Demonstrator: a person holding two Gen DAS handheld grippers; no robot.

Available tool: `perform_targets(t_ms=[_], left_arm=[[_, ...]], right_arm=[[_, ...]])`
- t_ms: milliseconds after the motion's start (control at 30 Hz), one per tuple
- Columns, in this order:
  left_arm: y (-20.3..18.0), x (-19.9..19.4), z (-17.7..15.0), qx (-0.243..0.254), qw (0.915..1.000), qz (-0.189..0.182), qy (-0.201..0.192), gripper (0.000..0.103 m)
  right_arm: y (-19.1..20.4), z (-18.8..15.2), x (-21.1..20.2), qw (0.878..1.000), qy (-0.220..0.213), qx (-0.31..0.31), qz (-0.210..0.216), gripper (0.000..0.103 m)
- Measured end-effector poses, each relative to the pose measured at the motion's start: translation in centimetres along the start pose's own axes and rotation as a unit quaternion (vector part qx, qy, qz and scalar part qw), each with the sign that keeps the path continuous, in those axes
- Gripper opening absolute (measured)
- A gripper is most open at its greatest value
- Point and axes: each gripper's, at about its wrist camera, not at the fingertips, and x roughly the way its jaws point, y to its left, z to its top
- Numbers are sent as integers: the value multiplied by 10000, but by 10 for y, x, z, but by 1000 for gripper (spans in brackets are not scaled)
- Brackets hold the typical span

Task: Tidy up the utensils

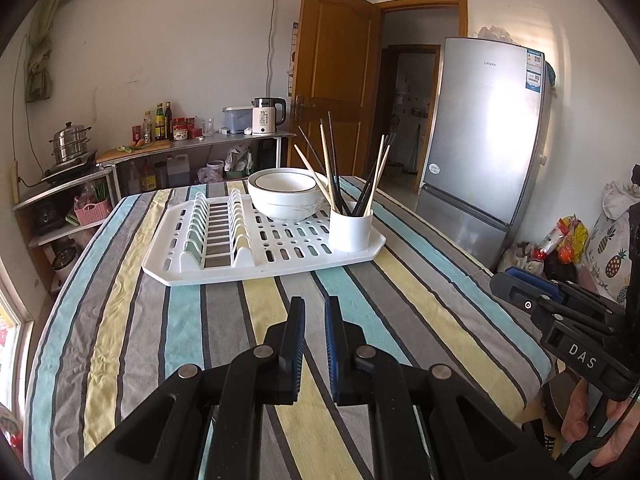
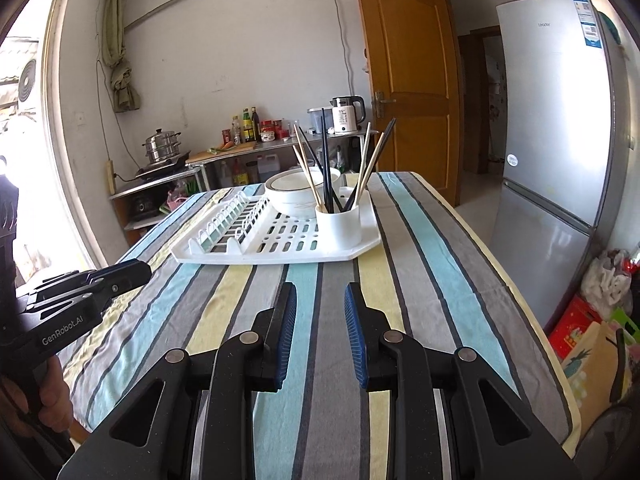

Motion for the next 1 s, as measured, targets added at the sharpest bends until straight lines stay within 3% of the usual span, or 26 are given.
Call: perform_targets(t_ms=[467, 1000], left_arm=[[9, 4, -27, -178, 9994, 68, 288, 9], [9, 6, -29, -131, 9994, 113, 290, 9]], right_arm=[[5, -16, -6, 9999, 67, -102, -90, 26], [7, -17, -2, 9999, 68, -124, -74, 26]])
